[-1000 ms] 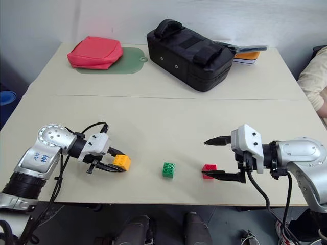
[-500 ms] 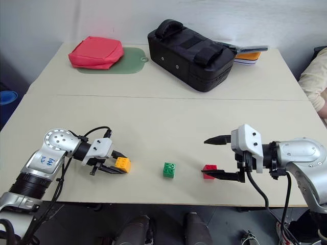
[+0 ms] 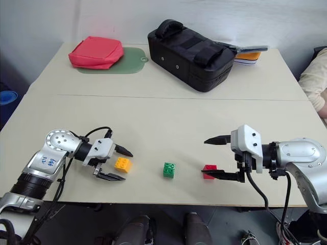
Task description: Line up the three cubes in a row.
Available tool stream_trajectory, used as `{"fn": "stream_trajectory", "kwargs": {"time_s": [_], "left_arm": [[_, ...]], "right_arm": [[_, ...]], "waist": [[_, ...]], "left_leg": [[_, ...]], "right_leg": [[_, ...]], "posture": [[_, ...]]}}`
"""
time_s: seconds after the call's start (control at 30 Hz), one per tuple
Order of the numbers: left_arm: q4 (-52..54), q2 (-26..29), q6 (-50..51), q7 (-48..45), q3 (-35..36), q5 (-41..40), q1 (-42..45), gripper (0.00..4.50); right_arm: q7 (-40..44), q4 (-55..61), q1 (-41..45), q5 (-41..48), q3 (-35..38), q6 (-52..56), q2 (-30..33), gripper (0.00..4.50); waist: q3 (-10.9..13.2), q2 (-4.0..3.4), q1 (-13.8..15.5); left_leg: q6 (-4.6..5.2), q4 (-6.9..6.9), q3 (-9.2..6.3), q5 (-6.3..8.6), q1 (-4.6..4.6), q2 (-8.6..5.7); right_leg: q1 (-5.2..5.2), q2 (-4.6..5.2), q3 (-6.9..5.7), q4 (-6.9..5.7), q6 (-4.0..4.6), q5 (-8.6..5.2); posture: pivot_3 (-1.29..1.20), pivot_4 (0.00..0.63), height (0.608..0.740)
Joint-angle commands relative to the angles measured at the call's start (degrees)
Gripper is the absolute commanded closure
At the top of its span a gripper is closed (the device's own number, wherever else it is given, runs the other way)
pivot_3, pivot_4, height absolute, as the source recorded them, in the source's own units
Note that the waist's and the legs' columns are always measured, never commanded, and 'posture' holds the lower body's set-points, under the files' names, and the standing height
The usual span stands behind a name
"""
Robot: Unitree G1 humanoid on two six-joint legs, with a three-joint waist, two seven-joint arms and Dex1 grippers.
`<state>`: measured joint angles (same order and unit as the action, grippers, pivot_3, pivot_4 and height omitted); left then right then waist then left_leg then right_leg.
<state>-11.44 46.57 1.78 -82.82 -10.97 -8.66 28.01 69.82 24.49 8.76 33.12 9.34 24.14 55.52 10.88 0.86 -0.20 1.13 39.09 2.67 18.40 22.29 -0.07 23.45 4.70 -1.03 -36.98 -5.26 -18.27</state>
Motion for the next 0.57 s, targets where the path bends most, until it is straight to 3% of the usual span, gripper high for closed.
{"fn": "stream_trajectory", "kwargs": {"time_s": [0.03, 0.37, 0.57], "left_arm": [[2.7, 4.2, 1.9, -1.8, 4.4, -3.3, -1.9, 0.01], [5.9, 18.8, 15.1, -4.7, 20.4, -14.5, -9.4, 0.01], [6.3, 19.1, 18.4, -3.3, 21.3, -16.6, -8.6, 0.01]], "right_arm": [[2.6, -0.3, -3.6, 0.4, 4.1, -1.0, 2.3, 0.0], [13.7, -15.3, -19.7, -3.1, 22.6, -7.7, 6.8, 0.0], [15.6, -21.3, -19.4, -2.0, 23.6, -7.6, 7.4, 0.0]], "waist": [[0.0, 0.0, -0.1], [0.0, 0.0, 0.2], [0.0, -0.01, 0.0]], "left_leg": [[0.0, -0.02, 0.0, 0.0, 0.0, 0.01], [0.13, -0.1, -0.02, 0.07, -0.09, 0.0], [0.31, -0.12, -0.01, 0.18, -0.2, -0.03]], "right_leg": [[0.01, -0.01, 0.0, 0.0, 0.0, 0.0], [-0.12, 0.09, -0.01, 0.15, 0.01, -0.01], [-0.17, 0.12, 0.01, 0.24, 0.01, -0.01]], "posture": [[0.0, 0.15, 0.74], [0.0, 0.15, 0.74], [0.0, 0.15, 0.74]]}}
